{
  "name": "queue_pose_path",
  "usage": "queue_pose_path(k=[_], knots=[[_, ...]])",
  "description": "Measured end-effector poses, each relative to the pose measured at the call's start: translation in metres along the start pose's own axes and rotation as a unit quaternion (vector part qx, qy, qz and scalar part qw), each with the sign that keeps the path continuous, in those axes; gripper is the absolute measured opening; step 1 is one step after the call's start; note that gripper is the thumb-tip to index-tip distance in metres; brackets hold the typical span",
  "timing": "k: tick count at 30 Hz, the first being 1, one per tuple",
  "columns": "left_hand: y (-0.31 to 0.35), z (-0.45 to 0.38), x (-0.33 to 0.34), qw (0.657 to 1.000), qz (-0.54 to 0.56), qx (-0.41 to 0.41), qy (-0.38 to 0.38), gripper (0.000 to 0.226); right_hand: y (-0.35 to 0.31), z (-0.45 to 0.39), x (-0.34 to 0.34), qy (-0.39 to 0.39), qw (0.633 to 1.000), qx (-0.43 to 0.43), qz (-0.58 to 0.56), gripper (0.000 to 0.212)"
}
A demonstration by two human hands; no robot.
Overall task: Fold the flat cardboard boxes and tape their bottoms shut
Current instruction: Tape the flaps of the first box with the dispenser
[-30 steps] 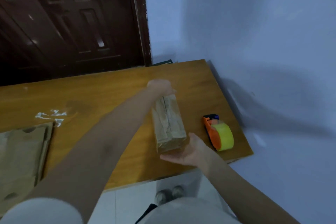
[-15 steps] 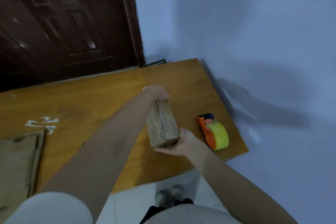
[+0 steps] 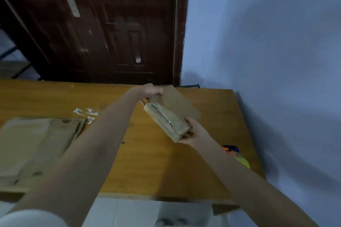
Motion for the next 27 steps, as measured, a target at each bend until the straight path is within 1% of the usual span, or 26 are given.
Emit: queue_pose_path(k=[2,3,4,5,6,8,10,13,16,19,23,25,27], knots=[[-0.031,0.005,-0.017,0.997,0.066,-0.017,0.036,0.076,0.001,-0.003,0.018,-0.009,0.998,-0.026,0.05,0.039],[-0.043,0.017,-0.022,0.994,0.097,-0.019,0.055,0.071,0.002,-0.006,0.027,-0.013,0.996,-0.04,0.084,0.051],[-0.054,0.026,-0.027,0.99,0.125,-0.017,0.07,0.061,0.005,-0.006,0.036,-0.021,0.992,-0.053,0.116,0.062],[-0.065,0.035,-0.031,0.986,0.144,-0.022,0.084,0.058,0.007,-0.005,0.045,-0.026,0.985,-0.071,0.152,0.066],[-0.076,0.042,-0.034,0.982,0.157,-0.029,0.101,0.06,0.01,-0.003,0.055,-0.032,0.979,-0.089,0.178,0.065],[-0.102,0.058,-0.042,0.975,0.164,-0.049,0.145,0.069,0.017,-0.004,0.071,-0.057,0.957,-0.124,0.254,0.073],[-0.128,0.077,-0.048,0.966,0.171,-0.058,0.186,0.071,0.025,-0.002,0.087,-0.079,0.92,-0.156,0.352,0.082],[-0.166,0.105,-0.051,0.946,0.211,-0.057,0.241,0.067,0.044,0.0,0.113,-0.119,0.854,-0.206,0.463,0.082],[-0.199,0.134,-0.047,0.921,0.24,-0.076,0.296,0.061,0.068,0.002,0.135,-0.161,0.804,-0.223,0.527,0.082],[-0.227,0.162,-0.04,0.896,0.258,-0.123,0.339,0.066,0.097,0.002,0.152,-0.194,0.773,-0.211,0.566,0.082],[-0.254,0.194,-0.031,0.871,0.241,-0.18,0.389,0.079,0.134,0.009,0.175,-0.23,0.747,-0.204,0.59,0.085],[-0.269,0.21,-0.027,0.855,0.259,-0.184,0.411,0.087,0.152,0.018,0.185,-0.254,0.732,-0.205,0.598,0.087],[-0.288,0.225,-0.022,0.841,0.285,-0.178,0.425,0.09,0.172,0.027,0.194,-0.283,0.716,-0.224,0.597,0.084]])
Point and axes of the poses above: each hand's wrist, its own z-axis away from the middle knuckle, its own x-axis out of the palm, y = z × x, the point moved 1 cm from there along -z, towards the middle knuckle, and after that the axes turned 1 degree about z, right-handed, at the moved point
